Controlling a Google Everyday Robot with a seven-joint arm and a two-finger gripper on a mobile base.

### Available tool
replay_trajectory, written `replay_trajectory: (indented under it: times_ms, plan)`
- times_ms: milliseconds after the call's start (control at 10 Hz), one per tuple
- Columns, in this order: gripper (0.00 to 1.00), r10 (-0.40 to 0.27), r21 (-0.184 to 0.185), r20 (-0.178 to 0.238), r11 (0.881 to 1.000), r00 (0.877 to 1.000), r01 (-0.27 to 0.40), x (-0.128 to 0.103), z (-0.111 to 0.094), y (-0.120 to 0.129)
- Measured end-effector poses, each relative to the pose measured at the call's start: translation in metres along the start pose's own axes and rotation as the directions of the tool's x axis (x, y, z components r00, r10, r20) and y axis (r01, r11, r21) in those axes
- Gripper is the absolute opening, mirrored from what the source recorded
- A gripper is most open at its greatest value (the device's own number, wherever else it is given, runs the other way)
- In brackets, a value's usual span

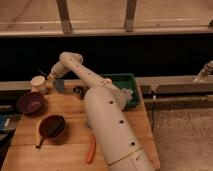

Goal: Place fork in plastic cup

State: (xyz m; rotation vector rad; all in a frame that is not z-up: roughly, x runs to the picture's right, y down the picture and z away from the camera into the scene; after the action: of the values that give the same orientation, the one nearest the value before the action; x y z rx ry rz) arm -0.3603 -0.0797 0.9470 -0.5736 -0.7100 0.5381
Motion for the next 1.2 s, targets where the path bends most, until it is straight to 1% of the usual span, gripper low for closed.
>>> replay_trajectory:
  times_ms: [300, 500, 700, 1200]
  plan:
    - [0.00, 0.001, 0.025, 0.007, 1.000, 1.000, -0.001, 0.004, -0.006, -0.007]
    - [0.00, 0.009, 0.031, 0.008, 0.999, 1.000, -0.009, 0.008, -0.002, -0.010]
    - [0.00, 0.021, 0.040, 0.007, 0.999, 1.000, -0.021, 0.015, -0.004, -0.016]
    - [0.00, 0.016, 0.034, -0.005, 0.999, 1.000, -0.016, 0.017, 0.002, -0.017]
